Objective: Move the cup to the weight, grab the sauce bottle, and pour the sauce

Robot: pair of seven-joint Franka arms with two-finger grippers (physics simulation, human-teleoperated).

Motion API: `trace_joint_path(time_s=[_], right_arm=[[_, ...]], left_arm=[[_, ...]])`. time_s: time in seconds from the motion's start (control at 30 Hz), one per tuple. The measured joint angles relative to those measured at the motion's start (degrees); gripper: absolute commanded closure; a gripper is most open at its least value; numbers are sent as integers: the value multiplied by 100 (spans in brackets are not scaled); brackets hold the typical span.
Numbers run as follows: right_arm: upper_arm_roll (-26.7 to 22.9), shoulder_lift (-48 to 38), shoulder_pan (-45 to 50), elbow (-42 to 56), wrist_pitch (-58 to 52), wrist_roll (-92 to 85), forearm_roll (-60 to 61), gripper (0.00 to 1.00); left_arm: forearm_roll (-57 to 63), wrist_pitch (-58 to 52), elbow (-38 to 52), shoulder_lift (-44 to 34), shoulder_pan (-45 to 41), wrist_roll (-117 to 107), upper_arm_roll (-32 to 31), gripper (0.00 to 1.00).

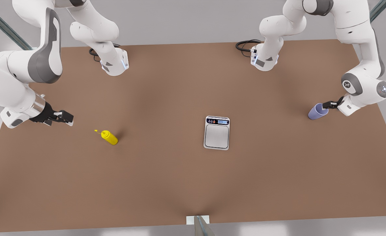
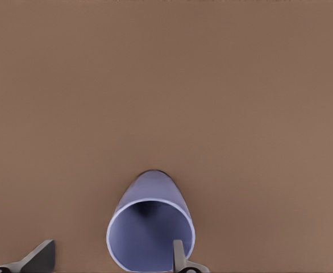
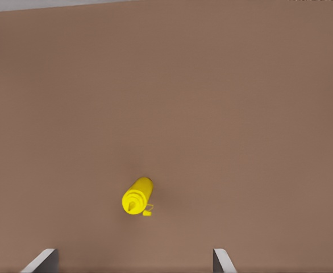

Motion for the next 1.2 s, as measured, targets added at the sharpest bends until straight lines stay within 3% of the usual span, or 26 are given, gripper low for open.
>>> trace_joint_path(time_s=[0.33,0.37,0.4,0.43,0.57,0.93,1.07,1.13,1.2], right_arm=[[0,9,-3,0,0,0,9,0],[0,9,-2,0,0,0,9,0],[0,8,0,0,0,0,9,0],[0,9,2,0,0,0,9,0],[0,1,-3,0,-9,0,4,0],[-8,0,8,0,-19,0,9,0],[-9,1,-2,0,-26,0,9,0],[-9,3,0,0,-26,0,9,0],[-9,6,1,0,-26,0,9,0]], left_arm=[[-34,593,-147,479,131,5,-8,0],[-71,616,-147,509,131,-2,-8,15],[-129,614,-147,529,131,-4,-8,45],[-175,613,-147,540,128,-17,-8,63],[-300,572,-152,542,127,-65,-25,76],[-527,485,-123,534,122,-292,-85,79],[-397,-193,94,156,-93,-881,-253,79],[-285,-1089,728,-4,-888,-2062,-430,79],[-210,-1434,1459,163,-1581,-3662,-1149,79]])
